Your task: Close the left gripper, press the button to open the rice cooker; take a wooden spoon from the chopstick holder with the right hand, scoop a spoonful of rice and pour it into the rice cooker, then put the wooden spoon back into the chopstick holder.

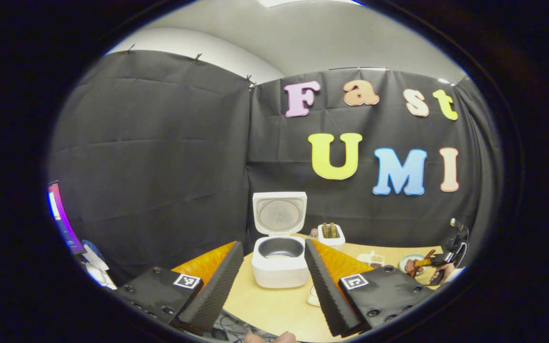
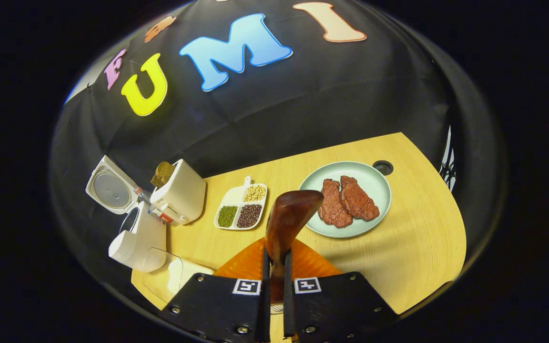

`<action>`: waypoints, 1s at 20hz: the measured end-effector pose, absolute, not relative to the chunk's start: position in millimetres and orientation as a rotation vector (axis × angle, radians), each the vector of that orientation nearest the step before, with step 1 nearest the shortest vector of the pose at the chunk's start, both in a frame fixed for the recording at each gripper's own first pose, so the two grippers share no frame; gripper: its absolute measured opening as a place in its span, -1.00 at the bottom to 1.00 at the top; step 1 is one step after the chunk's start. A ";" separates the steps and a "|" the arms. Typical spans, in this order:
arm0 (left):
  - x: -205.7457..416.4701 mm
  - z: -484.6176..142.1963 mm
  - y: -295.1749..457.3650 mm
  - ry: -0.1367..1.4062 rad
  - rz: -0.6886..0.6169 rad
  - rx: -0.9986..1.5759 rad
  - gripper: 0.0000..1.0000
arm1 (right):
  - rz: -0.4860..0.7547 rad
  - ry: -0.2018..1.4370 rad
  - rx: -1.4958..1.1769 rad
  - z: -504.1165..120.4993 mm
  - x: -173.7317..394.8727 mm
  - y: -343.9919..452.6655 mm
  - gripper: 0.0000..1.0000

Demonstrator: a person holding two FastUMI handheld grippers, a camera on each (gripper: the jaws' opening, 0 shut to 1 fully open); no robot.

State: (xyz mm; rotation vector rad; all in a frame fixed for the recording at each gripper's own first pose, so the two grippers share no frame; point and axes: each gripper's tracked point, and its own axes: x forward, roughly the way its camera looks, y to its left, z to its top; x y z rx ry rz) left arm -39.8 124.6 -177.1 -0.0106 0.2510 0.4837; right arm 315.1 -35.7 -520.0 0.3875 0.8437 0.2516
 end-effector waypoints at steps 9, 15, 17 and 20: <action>11.7 -189.7 91.9 0.263 0.400 -0.023 0.70 | 0.250 0.902 0.465 -530.9 284.7 -53.4 -0.64; 42.7 -191.0 86.8 0.229 0.311 -0.039 0.70 | 0.199 0.865 0.432 -504.7 265.0 -74.9 -0.26; 55.7 -197.3 94.1 0.223 0.272 -0.048 0.70 | 0.128 0.833 0.386 -496.5 260.6 -88.3 0.14; 77.9 -197.7 120.2 0.190 0.223 -0.074 0.70 | 0.015 0.782 0.378 -472.1 249.2 -98.2 0.35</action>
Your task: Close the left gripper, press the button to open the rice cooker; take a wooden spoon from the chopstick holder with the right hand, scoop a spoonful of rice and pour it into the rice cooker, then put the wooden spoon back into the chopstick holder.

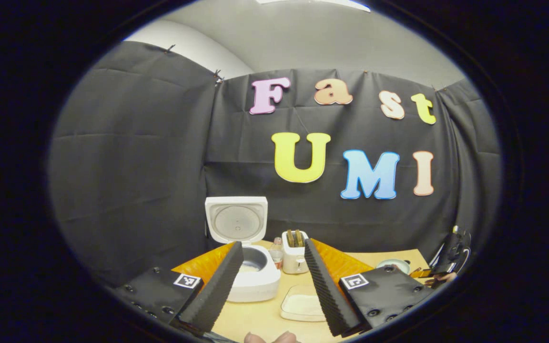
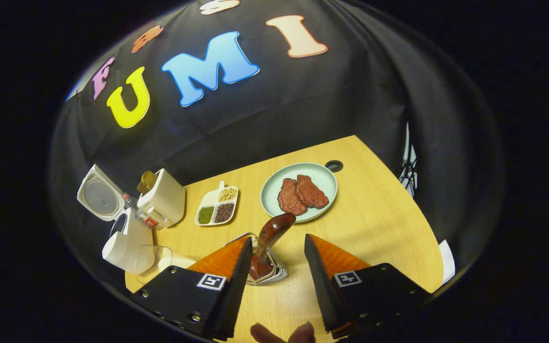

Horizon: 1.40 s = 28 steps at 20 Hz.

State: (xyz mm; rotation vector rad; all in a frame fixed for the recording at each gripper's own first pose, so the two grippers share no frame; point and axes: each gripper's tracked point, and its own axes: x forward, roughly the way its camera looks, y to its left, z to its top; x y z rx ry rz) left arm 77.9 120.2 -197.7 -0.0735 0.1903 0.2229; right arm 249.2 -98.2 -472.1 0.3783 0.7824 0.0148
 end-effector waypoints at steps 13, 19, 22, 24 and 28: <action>235.4 -216.0 250.7 0.098 0.063 -0.160 0.70 | -0.102 0.160 -0.031 -214.1 137.5 -38.7 0.76; 325.8 -219.4 285.1 0.047 0.123 -0.084 0.69 | -0.044 0.148 -0.026 -173.9 120.1 32.1 0.99; 385.0 -234.9 318.0 0.092 0.218 -0.064 0.82 | -0.005 0.159 -0.045 -173.6 116.2 52.0 0.99; 416.3 -242.2 338.8 0.111 0.269 -0.088 0.73 | 0.004 0.185 -0.017 -181.5 115.2 59.9 0.99; 460.7 -284.8 369.8 0.231 0.355 -0.101 0.69 | 0.037 0.254 0.033 -200.0 109.3 74.5 0.99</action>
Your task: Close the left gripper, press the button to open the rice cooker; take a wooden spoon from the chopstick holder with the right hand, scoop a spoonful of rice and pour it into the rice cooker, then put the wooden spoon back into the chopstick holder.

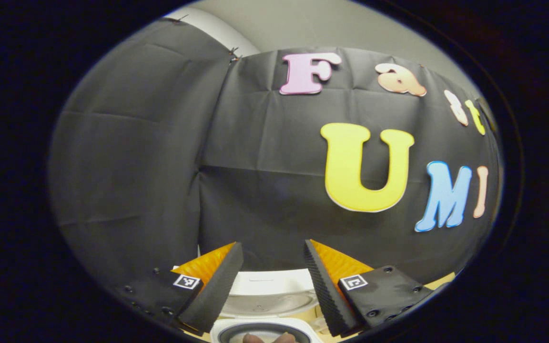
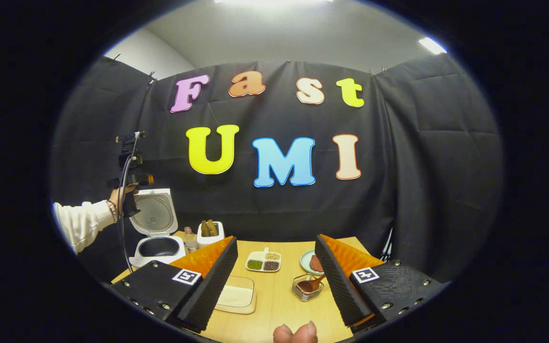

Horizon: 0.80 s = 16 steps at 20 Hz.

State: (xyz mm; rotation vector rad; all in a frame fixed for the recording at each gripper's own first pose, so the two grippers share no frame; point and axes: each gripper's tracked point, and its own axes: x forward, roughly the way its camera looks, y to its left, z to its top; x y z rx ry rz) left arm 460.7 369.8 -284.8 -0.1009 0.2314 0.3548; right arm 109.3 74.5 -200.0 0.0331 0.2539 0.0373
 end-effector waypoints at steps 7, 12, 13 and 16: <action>460.4 -311.5 369.5 0.284 0.371 -0.022 0.83 | 0.092 0.289 0.046 -212.2 118.0 94.9 0.99; 412.4 -315.1 333.8 0.296 0.332 -0.008 0.76 | 0.127 0.291 0.057 -211.5 123.9 109.1 0.99; 395.5 -318.8 324.5 0.297 0.324 -0.004 0.83 | 0.133 0.297 0.069 -210.0 122.6 110.9 0.99; 349.1 -341.0 300.9 0.313 0.315 -0.021 0.82 | 0.146 0.295 0.084 -210.6 125.3 114.0 0.99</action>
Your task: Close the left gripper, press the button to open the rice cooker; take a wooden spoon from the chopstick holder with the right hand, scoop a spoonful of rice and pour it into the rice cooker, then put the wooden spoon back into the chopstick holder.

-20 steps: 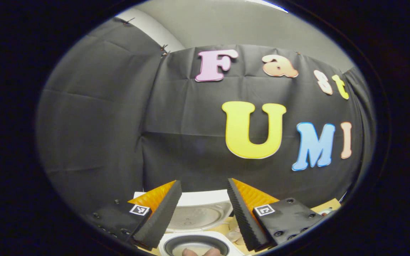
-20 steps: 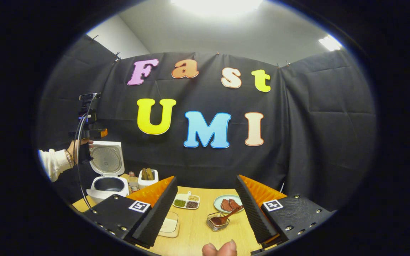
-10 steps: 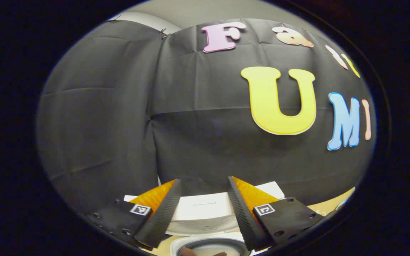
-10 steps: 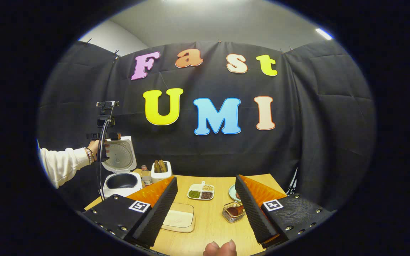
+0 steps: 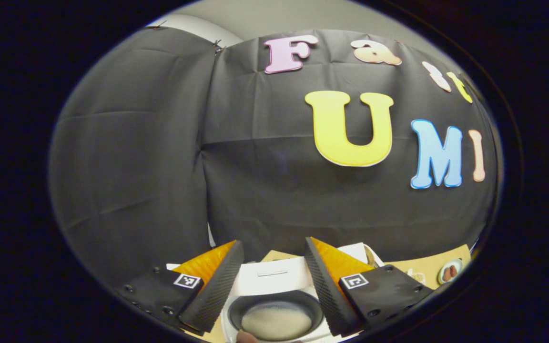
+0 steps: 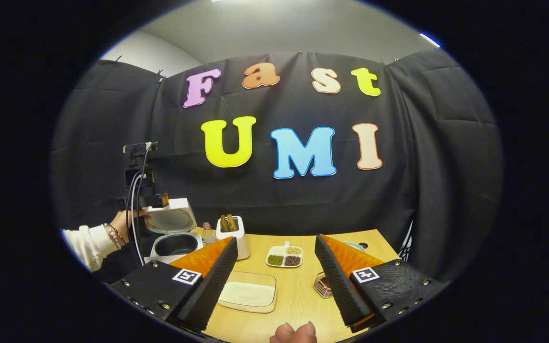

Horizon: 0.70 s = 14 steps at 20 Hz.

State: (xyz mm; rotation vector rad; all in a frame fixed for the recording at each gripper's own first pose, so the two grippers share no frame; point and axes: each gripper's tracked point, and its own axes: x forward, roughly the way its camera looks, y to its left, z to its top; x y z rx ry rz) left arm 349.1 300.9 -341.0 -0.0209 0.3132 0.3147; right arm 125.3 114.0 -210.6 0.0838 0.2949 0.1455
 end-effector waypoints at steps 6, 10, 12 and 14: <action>296.9 -425.4 272.4 0.448 0.324 -0.066 0.80 | 0.165 0.330 0.101 -221.1 118.6 117.8 0.99; 268.8 -511.6 263.6 0.604 0.330 -0.041 0.80 | 0.167 0.353 0.107 -228.2 112.1 116.3 0.99; 272.1 -515.0 265.3 0.534 0.342 -0.048 0.81 | 0.170 0.371 0.122 -232.2 109.9 117.8 0.99; 264.2 -523.7 263.5 0.596 0.349 -0.051 0.75 | 0.176 0.376 0.133 -232.2 105.7 119.6 1.00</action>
